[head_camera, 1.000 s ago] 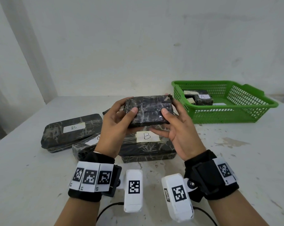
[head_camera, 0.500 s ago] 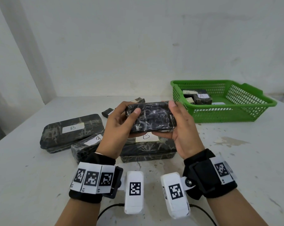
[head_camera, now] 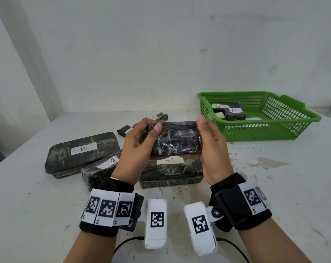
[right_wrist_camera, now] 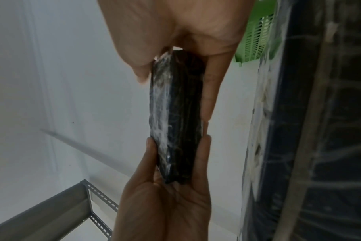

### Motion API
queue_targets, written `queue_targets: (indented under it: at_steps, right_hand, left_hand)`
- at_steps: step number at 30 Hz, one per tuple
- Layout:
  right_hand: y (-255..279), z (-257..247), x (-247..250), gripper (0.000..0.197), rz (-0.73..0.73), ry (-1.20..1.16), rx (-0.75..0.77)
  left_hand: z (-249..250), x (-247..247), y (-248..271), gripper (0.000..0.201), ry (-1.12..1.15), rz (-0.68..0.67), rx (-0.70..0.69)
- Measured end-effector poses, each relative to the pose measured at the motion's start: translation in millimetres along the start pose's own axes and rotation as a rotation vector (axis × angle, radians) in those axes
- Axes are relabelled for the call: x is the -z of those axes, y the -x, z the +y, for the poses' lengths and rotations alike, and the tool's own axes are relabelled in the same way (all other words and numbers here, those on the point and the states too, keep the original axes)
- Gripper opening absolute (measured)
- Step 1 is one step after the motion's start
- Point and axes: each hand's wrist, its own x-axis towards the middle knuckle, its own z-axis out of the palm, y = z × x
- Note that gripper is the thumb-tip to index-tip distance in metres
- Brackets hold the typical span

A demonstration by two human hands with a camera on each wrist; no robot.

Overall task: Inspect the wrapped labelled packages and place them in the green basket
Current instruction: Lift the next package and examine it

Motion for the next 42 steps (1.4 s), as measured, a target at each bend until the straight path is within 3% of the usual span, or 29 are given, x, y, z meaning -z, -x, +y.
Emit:
queue_targets:
  at_steps: [2, 4, 6, 8, 11, 15, 19, 23, 28, 30, 32, 36, 39, 42]
  right_hand:
    - [1, -4, 1, 0.055, 0.000, -0.018, -0.047]
    - [0, -6, -2, 0.058, 0.056, -0.026, -0.013]
    - [1, -5, -6, 0.079, 0.125, -0.030, 0.042]
    - [-1, 1, -4, 0.088, 0.104, -0.020, 0.061]
    - [1, -3, -7, 0.083, 0.142, 0.005, 0.061]
    - [2, -3, -5, 0.059, 0.106, 0.060, 0.028]
    - [1, -1, -3, 0.051, 0.100, 0.123, 0.177]
    - [0, 2, -3, 0.040, 0.143, 0.158, 0.162]
    - [1, 3, -6, 0.054, 0.068, 0.136, 0.040]
    - [0, 3, -3, 0.040, 0.056, 0.102, 0.033]
    - [0, 3, -1, 0.029, 0.068, 0.107, 0.063]
    - [2, 7, -2, 0.036, 0.077, 0.100, 0.100]
    - [4, 6, -4, 0.026, 0.101, 0.124, 0.122]
    - [4, 4, -3, 0.044, 0.047, 0.107, 0.065]
  left_hand:
    - [2, 0, 1, 0.017, 0.014, -0.015, 0.043]
    - [4, -1, 1, 0.022, 0.036, -0.036, 0.073]
    - [3, 0, 1, 0.035, 0.026, -0.045, 0.072]
    - [2, -2, 1, 0.034, 0.017, -0.018, 0.054]
    - [1, -3, 0, 0.039, -0.023, 0.017, 0.022]
    - [1, -3, 0, 0.037, -0.054, 0.029, 0.017]
    - [1, -4, 1, 0.034, -0.050, -0.012, 0.048]
    - [1, -5, 1, 0.029, -0.082, 0.023, -0.016]
    - [-4, -5, 0, 0.034, -0.055, 0.036, 0.016]
    - [-1, -6, 1, 0.026, -0.021, 0.017, 0.068]
    - [1, -6, 3, 0.031, -0.008, -0.012, 0.096]
    - [1, -9, 3, 0.035, -0.025, 0.032, 0.024]
    - [1, -10, 3, 0.034, 0.001, 0.039, 0.041]
    - [2, -7, 2, 0.032, 0.039, 0.023, 0.085]
